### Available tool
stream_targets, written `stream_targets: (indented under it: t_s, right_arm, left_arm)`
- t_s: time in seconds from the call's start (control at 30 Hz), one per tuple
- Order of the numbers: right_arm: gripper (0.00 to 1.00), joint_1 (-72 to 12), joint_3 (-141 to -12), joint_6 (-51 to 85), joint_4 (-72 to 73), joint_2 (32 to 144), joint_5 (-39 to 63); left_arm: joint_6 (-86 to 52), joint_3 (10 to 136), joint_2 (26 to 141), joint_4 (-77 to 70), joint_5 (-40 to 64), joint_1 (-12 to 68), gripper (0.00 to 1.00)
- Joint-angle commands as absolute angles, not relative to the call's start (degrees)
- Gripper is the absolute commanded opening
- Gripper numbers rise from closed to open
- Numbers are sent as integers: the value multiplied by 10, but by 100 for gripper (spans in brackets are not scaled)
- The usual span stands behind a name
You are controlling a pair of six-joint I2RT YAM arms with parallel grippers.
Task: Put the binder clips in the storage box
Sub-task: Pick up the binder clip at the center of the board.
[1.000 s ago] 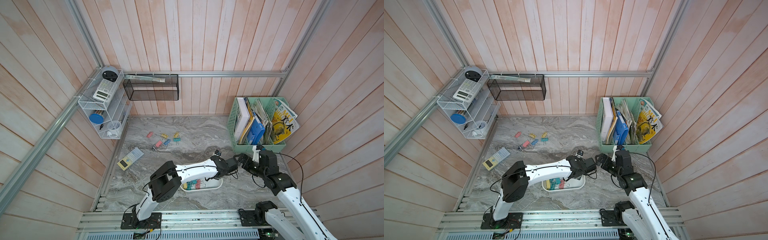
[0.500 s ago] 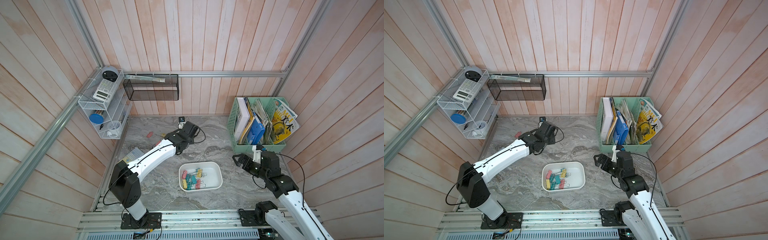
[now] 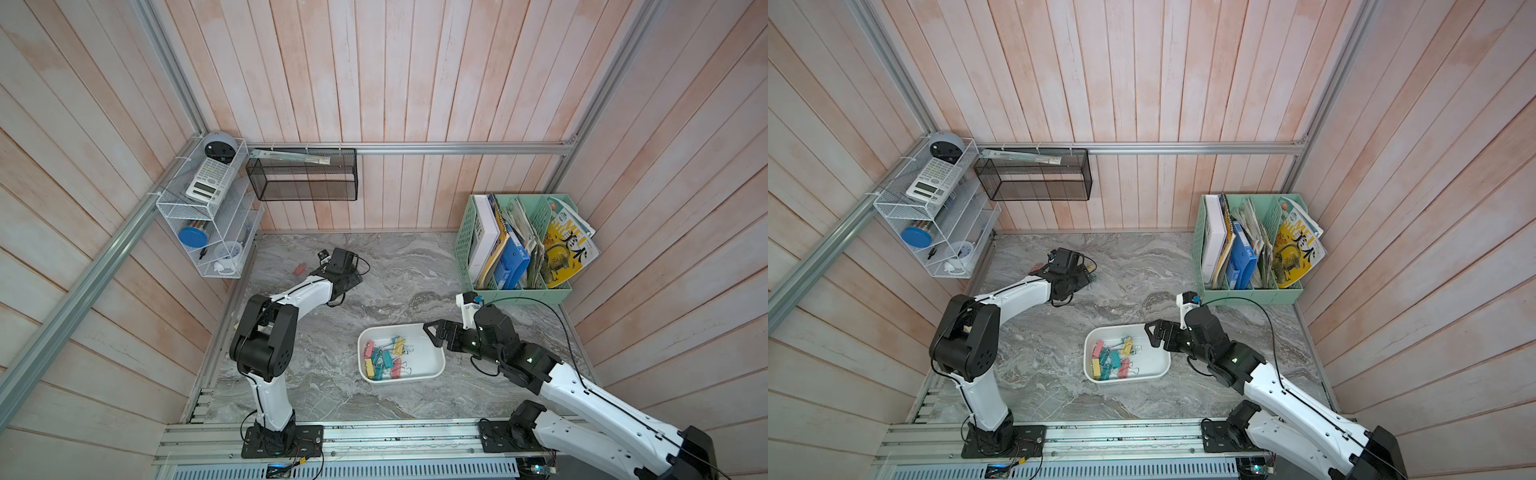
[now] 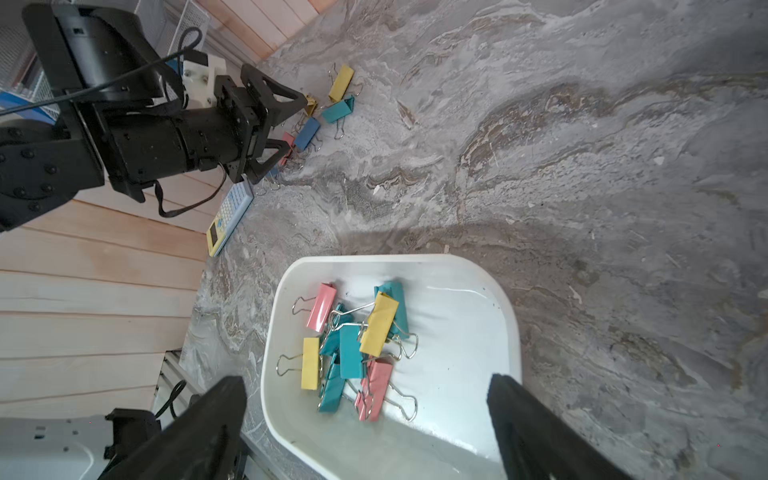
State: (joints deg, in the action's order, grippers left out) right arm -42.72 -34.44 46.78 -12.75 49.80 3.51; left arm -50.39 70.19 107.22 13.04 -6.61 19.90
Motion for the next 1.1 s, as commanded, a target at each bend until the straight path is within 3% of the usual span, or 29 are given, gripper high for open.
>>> stream_targets:
  t_s: [0.0, 0.1, 0.33, 0.43, 0.6, 0.87, 1.07]
  right_arm:
    - [98, -431, -351, 475, -99, 497, 8]
    - [98, -431, -360, 464, -123, 490, -5]
    - [98, -431, -353, 471, -138, 468, -23]
    - [98, -431, -349, 475, -139, 464, -25]
    - [98, -431, -362, 462, -154, 473, -37]
    - [98, -388, -383, 446, -190, 474, -34]
    - [97, -225, -357, 484, -198, 492, 120]
  left_arm:
    - [-610, 685, 1101, -4, 21, 189, 85]
    - [-654, 669, 1120, -66, 40, 183, 77]
    - [-674, 673, 1140, -67, 34, 181, 30]
    - [-676, 672, 1139, -59, 41, 181, 15]
    - [-645, 670, 1122, -17, 40, 186, 0]
    - [-550, 681, 1053, 107, 12, 222, 0]
    - [-423, 759, 992, 308, -75, 313, 0]
